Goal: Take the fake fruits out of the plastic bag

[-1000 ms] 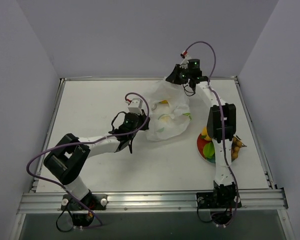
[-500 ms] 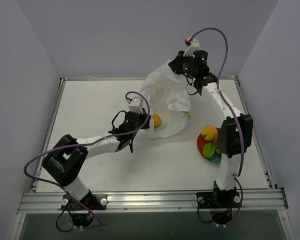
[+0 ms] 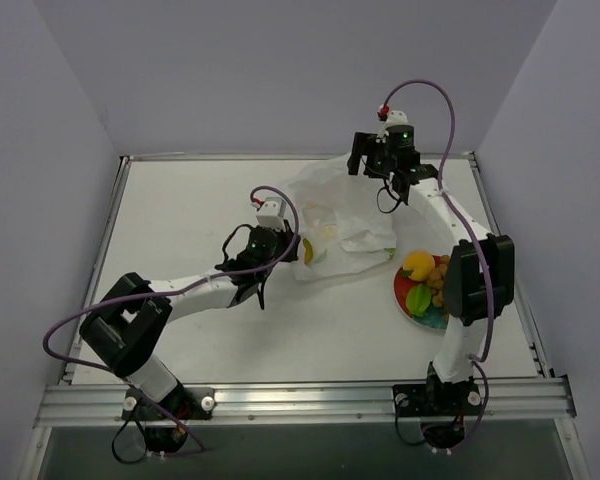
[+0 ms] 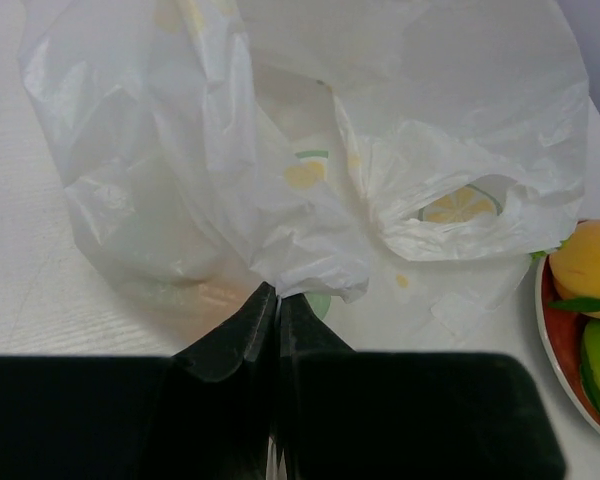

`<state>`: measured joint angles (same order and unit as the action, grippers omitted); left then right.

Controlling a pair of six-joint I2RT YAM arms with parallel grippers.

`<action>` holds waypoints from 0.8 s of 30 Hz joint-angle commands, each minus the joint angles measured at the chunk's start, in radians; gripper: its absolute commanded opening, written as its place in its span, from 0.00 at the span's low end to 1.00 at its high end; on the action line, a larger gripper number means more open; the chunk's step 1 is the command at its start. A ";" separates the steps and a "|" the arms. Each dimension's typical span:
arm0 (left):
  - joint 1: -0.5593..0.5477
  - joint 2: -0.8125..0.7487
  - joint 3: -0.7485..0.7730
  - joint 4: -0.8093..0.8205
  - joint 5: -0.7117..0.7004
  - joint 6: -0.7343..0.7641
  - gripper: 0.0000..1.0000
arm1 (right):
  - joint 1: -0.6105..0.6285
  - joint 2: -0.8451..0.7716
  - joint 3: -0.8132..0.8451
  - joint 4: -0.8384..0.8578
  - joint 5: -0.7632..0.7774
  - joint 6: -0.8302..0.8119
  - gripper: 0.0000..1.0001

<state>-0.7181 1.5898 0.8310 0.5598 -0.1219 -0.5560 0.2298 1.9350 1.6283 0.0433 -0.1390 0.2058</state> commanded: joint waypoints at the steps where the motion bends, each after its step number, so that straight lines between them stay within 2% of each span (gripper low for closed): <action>1: -0.001 -0.070 -0.024 -0.005 -0.036 0.013 0.02 | 0.066 -0.249 -0.129 0.023 0.055 -0.039 0.79; 2: -0.001 -0.080 -0.030 -0.005 -0.041 0.014 0.02 | 0.122 -0.280 -0.177 0.050 0.067 -0.039 0.73; 3: -0.001 -0.088 -0.041 -0.006 -0.048 0.016 0.02 | 0.156 -0.312 -0.229 0.068 0.093 -0.036 0.61; 5: -0.001 -0.114 -0.075 -0.014 -0.076 0.016 0.02 | 0.250 -0.399 -0.387 0.147 0.113 -0.008 0.45; 6: -0.001 -0.122 -0.087 -0.015 -0.084 0.015 0.02 | 0.281 -0.427 -0.439 0.185 0.116 0.015 0.27; 7: -0.001 -0.137 -0.107 -0.018 -0.094 0.010 0.02 | 0.310 -0.464 -0.540 0.272 0.095 0.056 0.20; 9: -0.001 -0.152 -0.127 -0.028 -0.122 0.001 0.03 | 0.396 -0.469 -0.600 0.319 0.078 0.084 0.11; 12: 0.000 -0.182 -0.173 -0.024 -0.165 -0.031 0.02 | 0.498 -0.407 -0.631 0.337 0.124 0.072 0.12; 14: 0.000 -0.192 -0.194 -0.023 -0.185 -0.035 0.02 | 0.519 -0.345 -0.616 0.339 0.136 0.072 0.15; 17: 0.000 -0.197 -0.214 -0.024 -0.199 -0.045 0.02 | 0.536 -0.285 -0.617 0.403 0.136 0.057 0.33; 18: 0.000 -0.198 -0.219 -0.023 -0.206 -0.044 0.02 | 0.536 -0.271 -0.608 0.409 0.136 0.050 0.45; 20: 0.000 -0.206 -0.227 -0.035 -0.212 -0.041 0.02 | 0.536 -0.222 -0.576 0.399 0.136 0.035 0.58; 21: 0.000 -0.209 -0.228 -0.040 -0.213 -0.038 0.02 | 0.534 -0.184 -0.562 0.389 0.165 0.030 0.63; 24: 0.000 -0.225 -0.237 -0.044 -0.208 -0.027 0.02 | 0.537 -0.136 -0.539 0.362 0.193 0.036 0.66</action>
<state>-0.7181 1.4151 0.5911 0.5117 -0.3088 -0.5835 0.7666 1.7744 1.0393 0.3695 -0.0055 0.2523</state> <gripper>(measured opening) 0.028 0.652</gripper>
